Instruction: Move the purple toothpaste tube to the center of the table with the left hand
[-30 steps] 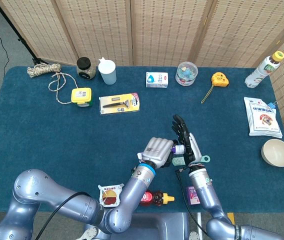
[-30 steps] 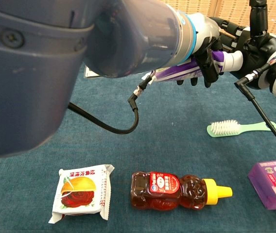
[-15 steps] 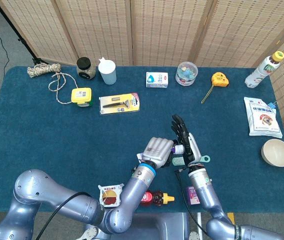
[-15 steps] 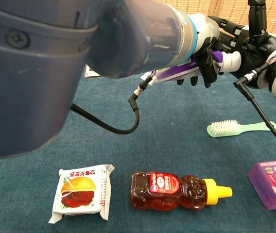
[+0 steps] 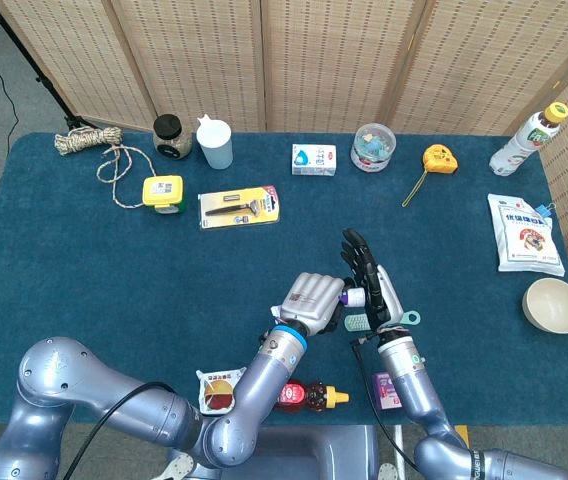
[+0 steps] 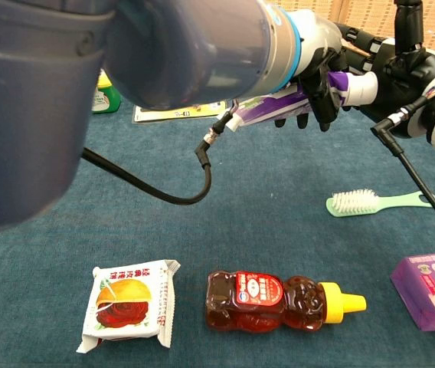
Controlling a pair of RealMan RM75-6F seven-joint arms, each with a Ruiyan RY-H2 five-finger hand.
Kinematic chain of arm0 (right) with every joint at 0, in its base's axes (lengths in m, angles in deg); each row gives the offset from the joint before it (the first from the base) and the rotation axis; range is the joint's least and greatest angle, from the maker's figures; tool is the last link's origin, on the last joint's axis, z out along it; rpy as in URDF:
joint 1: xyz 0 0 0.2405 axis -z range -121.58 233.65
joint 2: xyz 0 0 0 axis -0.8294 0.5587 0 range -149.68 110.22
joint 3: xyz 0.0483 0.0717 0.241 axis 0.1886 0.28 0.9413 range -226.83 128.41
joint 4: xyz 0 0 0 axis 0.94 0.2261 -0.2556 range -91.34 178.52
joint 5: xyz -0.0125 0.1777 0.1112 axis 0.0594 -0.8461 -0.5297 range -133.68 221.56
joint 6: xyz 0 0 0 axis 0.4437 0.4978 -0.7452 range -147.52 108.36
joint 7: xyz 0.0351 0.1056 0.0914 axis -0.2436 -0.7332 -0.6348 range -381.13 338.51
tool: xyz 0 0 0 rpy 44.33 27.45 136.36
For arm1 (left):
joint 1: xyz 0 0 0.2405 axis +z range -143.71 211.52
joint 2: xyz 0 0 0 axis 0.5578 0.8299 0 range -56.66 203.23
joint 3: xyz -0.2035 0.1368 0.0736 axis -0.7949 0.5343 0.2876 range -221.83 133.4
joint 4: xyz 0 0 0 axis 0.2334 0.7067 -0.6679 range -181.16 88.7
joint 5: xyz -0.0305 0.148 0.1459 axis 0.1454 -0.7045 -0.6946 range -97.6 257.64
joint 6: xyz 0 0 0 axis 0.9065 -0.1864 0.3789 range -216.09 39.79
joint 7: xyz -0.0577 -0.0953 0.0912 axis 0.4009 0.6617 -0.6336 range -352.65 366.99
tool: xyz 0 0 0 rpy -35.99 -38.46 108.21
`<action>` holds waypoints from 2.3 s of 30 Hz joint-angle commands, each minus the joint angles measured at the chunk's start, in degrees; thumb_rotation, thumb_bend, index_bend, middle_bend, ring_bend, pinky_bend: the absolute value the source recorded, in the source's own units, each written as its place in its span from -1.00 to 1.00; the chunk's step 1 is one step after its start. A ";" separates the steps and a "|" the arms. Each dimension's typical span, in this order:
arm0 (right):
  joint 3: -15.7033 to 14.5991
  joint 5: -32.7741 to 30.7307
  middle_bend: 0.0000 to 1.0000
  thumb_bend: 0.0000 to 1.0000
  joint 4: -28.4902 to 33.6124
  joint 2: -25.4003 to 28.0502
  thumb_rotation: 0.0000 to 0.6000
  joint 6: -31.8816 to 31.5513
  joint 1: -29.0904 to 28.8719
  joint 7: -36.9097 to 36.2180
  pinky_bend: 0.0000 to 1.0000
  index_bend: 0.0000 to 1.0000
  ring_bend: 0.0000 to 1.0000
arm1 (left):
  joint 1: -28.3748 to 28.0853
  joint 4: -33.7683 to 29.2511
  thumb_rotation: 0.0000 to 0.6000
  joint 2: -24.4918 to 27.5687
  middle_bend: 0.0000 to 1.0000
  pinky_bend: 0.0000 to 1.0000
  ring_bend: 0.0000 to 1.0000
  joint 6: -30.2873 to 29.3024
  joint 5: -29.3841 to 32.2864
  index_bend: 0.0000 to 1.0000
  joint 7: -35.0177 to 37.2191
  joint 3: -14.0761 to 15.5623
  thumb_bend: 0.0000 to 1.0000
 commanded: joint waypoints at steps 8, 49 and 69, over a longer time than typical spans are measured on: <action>0.19 0.20 -1.00 -1.00 -0.66 1.20 -0.72 -0.07 0.22 -0.17 -1.00 -1.00 -1.00 | 3.40 -4.81 1.00 4.52 -0.01 0.20 -0.04 -0.04 -1.96 -0.02 0.42 2.63 1.00; -1.39 3.06 -1.00 -1.00 -4.10 10.60 -0.68 -1.91 3.20 -1.51 -1.00 -1.00 -1.00 | 9.77 -3.47 1.00 13.13 -1.00 -0.52 -1.00 12.10 -7.53 -1.00 3.03 17.40 0.17; -3.93 6.47 -1.00 -1.00 -8.61 15.52 0.27 -2.83 3.49 3.49 -1.00 -1.00 -1.00 | 26.58 -14.73 1.00 27.31 -1.00 -0.53 -1.00 -2.77 -32.58 -0.96 13.69 26.99 0.16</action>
